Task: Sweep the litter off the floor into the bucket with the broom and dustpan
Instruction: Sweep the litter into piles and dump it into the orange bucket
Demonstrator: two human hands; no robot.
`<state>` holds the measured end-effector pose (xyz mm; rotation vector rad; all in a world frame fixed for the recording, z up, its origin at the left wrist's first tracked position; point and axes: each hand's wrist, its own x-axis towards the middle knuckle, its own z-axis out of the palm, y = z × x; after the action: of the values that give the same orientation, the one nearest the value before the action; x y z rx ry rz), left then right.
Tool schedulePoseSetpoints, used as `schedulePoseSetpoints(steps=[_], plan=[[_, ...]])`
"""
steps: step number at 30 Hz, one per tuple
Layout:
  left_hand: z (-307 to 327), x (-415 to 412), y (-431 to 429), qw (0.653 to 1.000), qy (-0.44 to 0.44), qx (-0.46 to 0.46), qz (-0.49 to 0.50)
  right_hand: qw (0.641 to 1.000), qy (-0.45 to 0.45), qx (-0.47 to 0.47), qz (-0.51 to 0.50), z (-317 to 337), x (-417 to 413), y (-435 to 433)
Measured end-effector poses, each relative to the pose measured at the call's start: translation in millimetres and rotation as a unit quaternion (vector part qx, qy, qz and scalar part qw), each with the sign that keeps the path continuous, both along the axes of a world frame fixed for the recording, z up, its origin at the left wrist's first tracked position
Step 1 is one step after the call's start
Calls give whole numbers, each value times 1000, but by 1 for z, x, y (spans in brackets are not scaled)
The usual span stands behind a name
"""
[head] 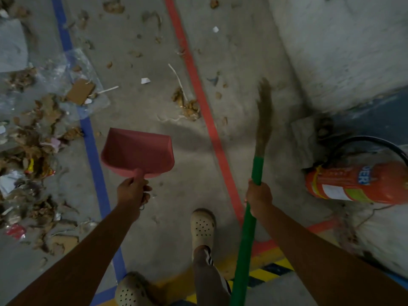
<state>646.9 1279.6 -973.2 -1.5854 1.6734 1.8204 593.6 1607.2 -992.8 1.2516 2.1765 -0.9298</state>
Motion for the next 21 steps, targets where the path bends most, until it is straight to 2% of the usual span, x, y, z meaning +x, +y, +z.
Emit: schedulePoseSetpoints(steps=[2, 4, 7, 11, 13, 16, 21], plan=[[-2, -10, 12, 1000, 4, 4, 2, 998, -41, -20, -46, -6, -2, 10], [-6, -15, 19, 1000, 4, 9, 4, 997, -71, -28, -13, -13, 1, 8], [-12, -14, 23, 1000, -27, 4, 6, 983, -81, -26, 165, -16, 8, -14], [-15, -4, 14, 997, -70, -7, 8, 906, -68, -44, 415, 0, 5, -48], [-12, 1, 6, 997, -80, -18, 14, 882, -31, -34, 469, 14, 2, -60], [-3, 5, -7, 996, -74, -36, 33, 884, 17, -28, 466, 33, -4, -66], [13, -3, -24, 995, -65, -46, 59, 935, 40, 11, 353, 41, -29, -42]])
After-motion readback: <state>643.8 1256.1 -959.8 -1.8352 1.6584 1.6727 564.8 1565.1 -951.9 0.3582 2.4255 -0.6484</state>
